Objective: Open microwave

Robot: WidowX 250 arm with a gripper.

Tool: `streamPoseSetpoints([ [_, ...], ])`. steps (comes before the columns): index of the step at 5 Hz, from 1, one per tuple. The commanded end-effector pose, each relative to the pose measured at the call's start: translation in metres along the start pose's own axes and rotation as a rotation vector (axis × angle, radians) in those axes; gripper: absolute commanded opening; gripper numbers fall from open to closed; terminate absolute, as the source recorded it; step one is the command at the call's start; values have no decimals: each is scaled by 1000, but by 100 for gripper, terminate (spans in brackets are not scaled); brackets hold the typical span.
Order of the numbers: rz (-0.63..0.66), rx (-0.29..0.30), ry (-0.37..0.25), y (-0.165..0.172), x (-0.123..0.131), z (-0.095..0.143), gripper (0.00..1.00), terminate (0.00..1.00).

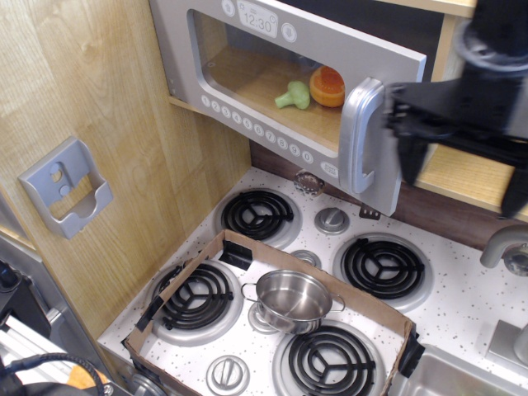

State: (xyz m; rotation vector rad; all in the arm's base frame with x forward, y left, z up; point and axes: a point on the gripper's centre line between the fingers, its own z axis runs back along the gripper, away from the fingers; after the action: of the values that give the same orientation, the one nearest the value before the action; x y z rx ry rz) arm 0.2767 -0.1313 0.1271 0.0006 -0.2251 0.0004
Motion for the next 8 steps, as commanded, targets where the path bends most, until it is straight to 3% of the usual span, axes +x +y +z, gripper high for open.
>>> streamPoseSetpoints([
  [1,-273,44,-153,-45,63,9,100,0],
  [3,-348,15,-149,-31,82,-1,100,0],
  [5,-360,-17,-131,14,98,-12,100,0],
  [6,-357,5,-102,38,101,-6,100,0],
  [7,-292,51,-75,54,89,5,100,0],
  [8,-188,59,-48,67,65,12,100,0],
])
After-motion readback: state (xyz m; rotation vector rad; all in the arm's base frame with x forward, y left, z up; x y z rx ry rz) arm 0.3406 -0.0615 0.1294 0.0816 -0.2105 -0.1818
